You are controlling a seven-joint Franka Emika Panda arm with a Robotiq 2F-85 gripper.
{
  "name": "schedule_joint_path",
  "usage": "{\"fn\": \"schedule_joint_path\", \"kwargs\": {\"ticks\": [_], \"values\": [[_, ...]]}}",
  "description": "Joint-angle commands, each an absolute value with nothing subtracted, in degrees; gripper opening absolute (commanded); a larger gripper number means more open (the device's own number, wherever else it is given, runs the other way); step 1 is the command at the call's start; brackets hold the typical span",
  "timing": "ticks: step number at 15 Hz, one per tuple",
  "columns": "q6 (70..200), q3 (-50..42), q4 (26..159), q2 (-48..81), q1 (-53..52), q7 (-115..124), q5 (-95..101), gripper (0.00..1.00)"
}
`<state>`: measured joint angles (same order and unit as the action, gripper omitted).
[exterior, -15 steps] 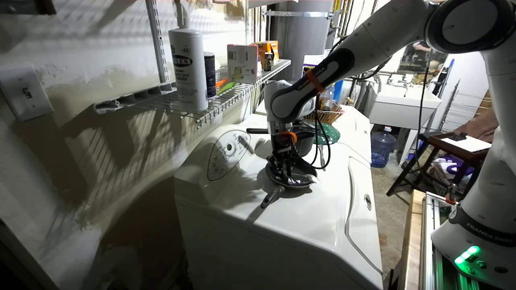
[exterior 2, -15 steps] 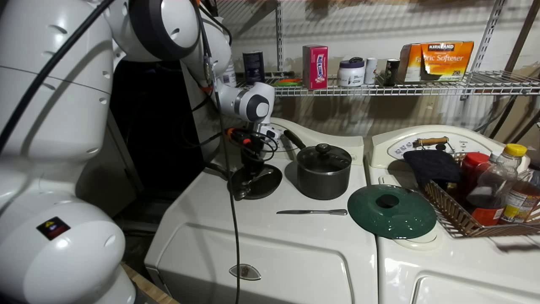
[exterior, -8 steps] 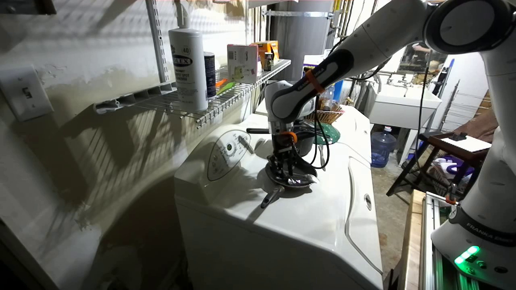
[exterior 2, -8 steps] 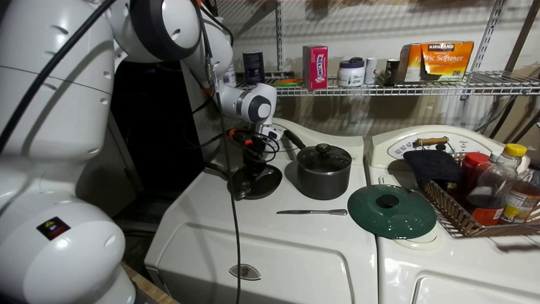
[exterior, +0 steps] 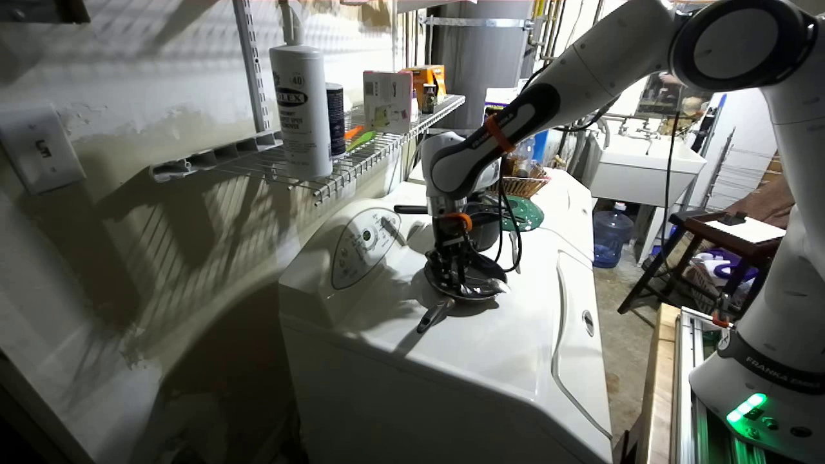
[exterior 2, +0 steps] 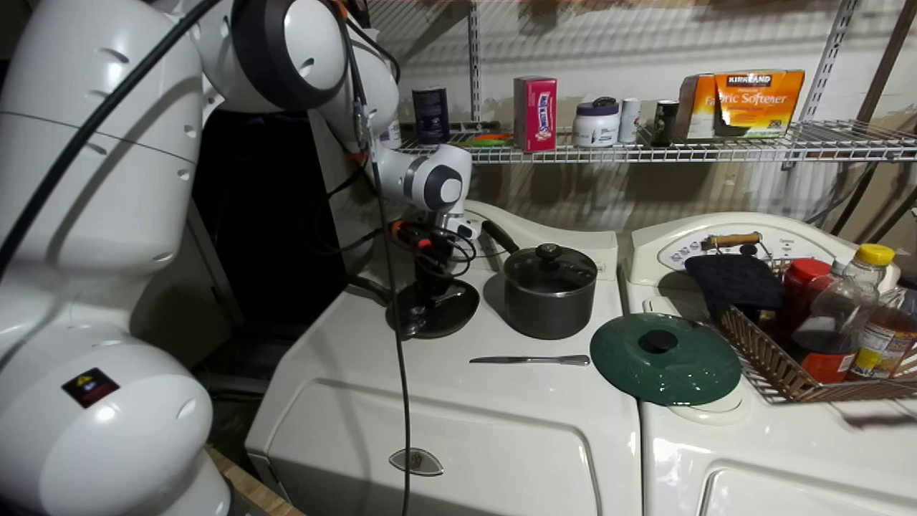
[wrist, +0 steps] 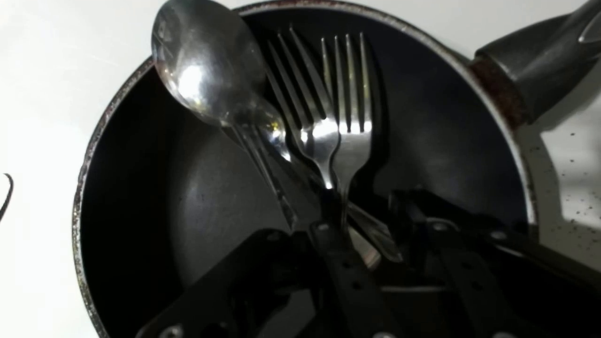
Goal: Move the fork from the pan and place it on the knife next to the pot
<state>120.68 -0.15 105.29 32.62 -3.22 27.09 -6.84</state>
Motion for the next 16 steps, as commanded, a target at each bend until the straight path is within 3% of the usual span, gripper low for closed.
{"fn": "schedule_joint_path", "kwargs": {"ticks": [1,3,6,9,16], "values": [[118.8,-0.6,102.2,34.9,-3.4,26.5,-8.6,0.34],[118.5,-0.6,101.9,35.1,-3.4,26.5,-8.6,0.34],[118.1,-0.6,101.8,35.0,-3.5,26.5,-8.5,0.17],[117.8,-0.7,102.0,34.7,-3.6,26.5,-8.4,0.07],[118.4,-0.8,105.2,30.7,-4.6,26.8,-7.5,0.04]]}}
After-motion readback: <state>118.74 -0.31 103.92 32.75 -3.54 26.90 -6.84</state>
